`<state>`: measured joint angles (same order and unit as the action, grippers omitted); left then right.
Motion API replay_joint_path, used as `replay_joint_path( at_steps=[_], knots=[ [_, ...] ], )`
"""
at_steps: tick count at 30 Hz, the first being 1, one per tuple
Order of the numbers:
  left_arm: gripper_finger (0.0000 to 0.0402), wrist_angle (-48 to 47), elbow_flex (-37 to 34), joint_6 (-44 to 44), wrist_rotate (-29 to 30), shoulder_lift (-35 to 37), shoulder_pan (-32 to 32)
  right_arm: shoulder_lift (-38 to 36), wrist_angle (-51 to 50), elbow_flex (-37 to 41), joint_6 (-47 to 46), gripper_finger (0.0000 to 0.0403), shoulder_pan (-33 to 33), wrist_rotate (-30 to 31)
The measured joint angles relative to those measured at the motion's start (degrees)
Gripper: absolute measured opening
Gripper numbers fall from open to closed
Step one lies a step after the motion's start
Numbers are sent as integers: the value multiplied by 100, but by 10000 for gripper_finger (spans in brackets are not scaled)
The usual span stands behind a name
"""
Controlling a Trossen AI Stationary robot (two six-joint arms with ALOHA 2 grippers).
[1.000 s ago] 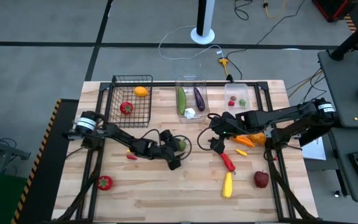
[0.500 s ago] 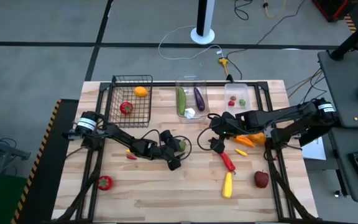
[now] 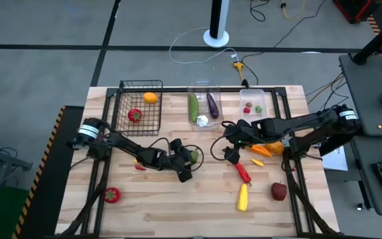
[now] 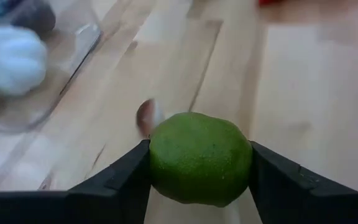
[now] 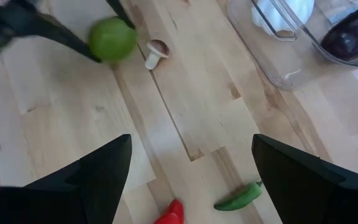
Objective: Sort produce into baskets
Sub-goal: Put the green lime into the black wire basket
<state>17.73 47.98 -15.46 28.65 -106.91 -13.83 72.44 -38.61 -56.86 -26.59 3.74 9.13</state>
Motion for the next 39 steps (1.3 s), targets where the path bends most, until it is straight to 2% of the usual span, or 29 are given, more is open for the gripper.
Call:
replay_joint_path(
  at_steps=[4, 10, 16, 18, 20, 23, 27, 31, 36, 39],
  knots=[
    [220, -689, 0, 4, -33, 695, -123, 0, -1, 0, 3, 325, 1, 1],
    [205, -1982, 0, 120, 65, 2214, -117, 0, 15, 2, 13, 325, 0, 1],
    [205, -3885, 1, 82, 1325, 3861, 312, 0, 22, 4, 15, 325, -1, 2],
    [206, -4383, 1, -45, 1458, 4306, 678, 0, 33, 4, 15, 325, -1, 1],
    [206, -4739, 1, -131, 1294, 4677, 1141, 0, 39, 4, 15, 325, 1, 2],
    [206, -5065, 1, -149, 717, 5024, 1940, 0, 39, 4, 15, 325, 1, 2],
    [206, -5479, 1, 151, -450, 5153, 3035, 0, 42, 4, 14, 325, 0, 2],
    [206, -5821, 1, 499, -1575, 4964, 3968, 0, 39, 4, 10, 325, 0, 0],
    [206, -6146, 26, 1137, -1769, 4566, 4642, 0, 38, 4, -4, 325, -1, 0],
    [206, -6431, 351, 1271, -1935, 4236, 4850, 0, 38, 7, -49, 325, 0, -1]
  ],
)
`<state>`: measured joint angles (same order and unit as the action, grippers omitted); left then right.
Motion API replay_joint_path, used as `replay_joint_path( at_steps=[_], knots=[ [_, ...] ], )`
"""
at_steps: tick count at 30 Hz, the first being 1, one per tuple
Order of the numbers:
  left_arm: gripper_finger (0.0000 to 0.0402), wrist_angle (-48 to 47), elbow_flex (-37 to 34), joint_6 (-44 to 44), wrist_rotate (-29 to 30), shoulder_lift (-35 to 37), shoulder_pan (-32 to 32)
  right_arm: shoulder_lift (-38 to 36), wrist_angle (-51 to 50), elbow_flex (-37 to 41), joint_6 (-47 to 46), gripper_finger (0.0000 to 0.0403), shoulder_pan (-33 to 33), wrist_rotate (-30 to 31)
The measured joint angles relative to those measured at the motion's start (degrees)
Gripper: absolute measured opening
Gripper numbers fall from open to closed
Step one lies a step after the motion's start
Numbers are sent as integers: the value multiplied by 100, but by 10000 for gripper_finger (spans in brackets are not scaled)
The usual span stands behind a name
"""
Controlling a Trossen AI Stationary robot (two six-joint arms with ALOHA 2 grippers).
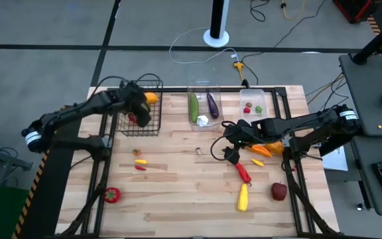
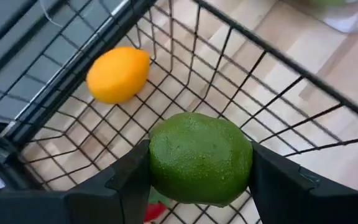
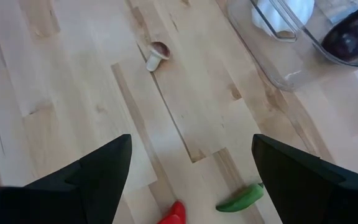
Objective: Sort produce into baskets
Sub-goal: Put the green lime into the black wire basket
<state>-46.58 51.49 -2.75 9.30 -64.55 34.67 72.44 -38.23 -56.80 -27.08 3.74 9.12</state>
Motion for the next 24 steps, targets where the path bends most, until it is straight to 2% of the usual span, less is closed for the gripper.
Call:
replay_joint_path(
  at_steps=[8, 16, 21, 24],
  knots=[
    [206, -461, 803, 568, -2, -869, 186, 0, -1, 3, -1, 325, 0, -1],
    [207, -677, 832, 594, -25, -1658, 244, 0, -4, 7, 6, 325, 1, -1],
    [209, -671, 821, 566, 236, -1962, 259, 0, -4, 7, 6, 325, 0, -2],
    [223, -657, 832, 534, 598, -2059, 254, 0, -4, 7, 6, 325, 0, -3]
  ],
)
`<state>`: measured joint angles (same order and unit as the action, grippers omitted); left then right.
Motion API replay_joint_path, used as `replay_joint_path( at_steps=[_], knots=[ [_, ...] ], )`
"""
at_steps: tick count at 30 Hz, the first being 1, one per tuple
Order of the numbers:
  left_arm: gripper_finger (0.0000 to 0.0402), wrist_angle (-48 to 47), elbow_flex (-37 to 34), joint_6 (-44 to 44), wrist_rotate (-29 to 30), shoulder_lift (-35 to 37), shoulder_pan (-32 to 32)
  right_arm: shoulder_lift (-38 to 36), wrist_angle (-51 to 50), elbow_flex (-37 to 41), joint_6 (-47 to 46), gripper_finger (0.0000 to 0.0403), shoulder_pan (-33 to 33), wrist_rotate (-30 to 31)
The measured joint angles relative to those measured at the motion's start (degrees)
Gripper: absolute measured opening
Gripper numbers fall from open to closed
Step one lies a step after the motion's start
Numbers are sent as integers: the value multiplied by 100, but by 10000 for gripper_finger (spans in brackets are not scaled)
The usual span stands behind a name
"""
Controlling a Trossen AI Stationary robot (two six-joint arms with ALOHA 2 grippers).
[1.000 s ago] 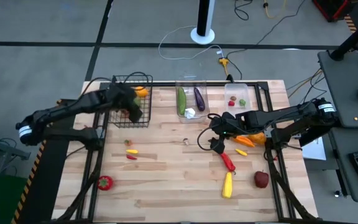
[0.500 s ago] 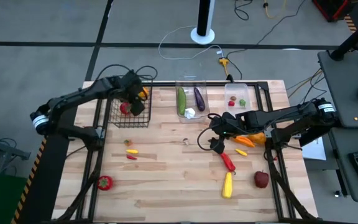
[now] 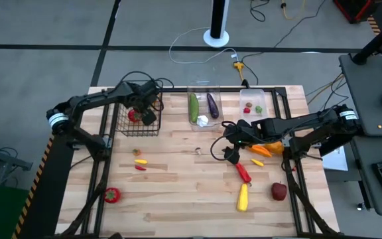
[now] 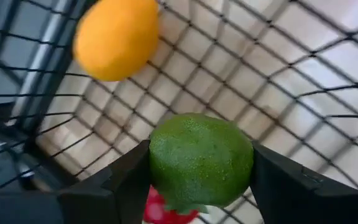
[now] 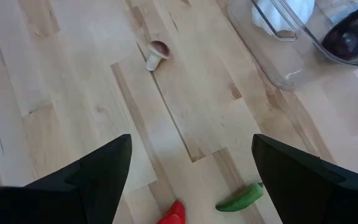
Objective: Sort produce into baskets
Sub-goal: Put the green lime into the black wire basket, then put the green chili pepper into the right transparent bin
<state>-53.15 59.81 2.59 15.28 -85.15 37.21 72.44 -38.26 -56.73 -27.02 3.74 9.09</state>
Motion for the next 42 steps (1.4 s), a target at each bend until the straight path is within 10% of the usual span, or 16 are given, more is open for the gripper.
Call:
replay_joint_path(
  at_steps=[17, 42],
  knots=[
    [287, 118, 6, -727, 475, 304, -382, 0, -21, 0, -71, 325, 1, -3],
    [288, 755, -24, -3349, 3496, 1683, -5637, 99, -1456, -2, -2547, 320, 1, -59]
  ],
)
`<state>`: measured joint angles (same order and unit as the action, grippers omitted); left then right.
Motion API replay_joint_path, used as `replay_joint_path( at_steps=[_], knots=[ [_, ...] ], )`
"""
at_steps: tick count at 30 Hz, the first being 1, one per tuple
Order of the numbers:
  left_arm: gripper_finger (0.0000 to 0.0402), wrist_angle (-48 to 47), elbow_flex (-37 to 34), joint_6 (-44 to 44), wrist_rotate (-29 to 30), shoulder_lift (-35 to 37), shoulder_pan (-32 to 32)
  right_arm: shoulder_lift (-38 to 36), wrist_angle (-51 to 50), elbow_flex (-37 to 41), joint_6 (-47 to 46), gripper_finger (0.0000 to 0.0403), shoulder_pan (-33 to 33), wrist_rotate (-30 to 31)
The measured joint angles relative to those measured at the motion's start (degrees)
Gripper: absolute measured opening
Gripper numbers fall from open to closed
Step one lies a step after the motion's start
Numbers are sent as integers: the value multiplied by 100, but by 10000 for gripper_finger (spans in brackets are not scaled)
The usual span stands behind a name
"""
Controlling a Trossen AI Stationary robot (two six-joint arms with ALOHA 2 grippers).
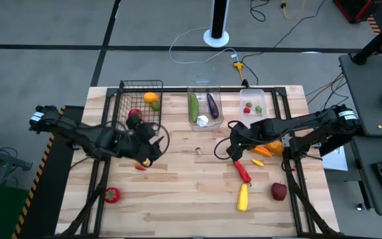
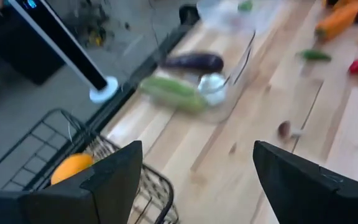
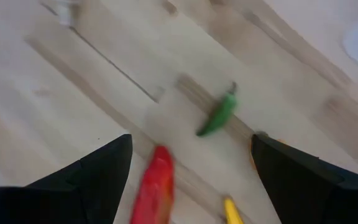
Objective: Sort produce into baskets
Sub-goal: Put the green chili pepper into the right transparent bin
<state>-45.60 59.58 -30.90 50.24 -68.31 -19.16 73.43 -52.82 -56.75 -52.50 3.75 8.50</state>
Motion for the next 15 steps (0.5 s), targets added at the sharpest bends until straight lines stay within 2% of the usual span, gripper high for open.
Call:
replay_joint_path(
  at_steps=[6, 15],
  knots=[
    [288, 108, 147, 76, 392, -2, -242, 398, -572, -275, -96, 300, -3, -57],
    [288, 120, 253, 253, 853, 0, -240, 1326, -578, -738, 816, 276, -2, -57]
  ],
)
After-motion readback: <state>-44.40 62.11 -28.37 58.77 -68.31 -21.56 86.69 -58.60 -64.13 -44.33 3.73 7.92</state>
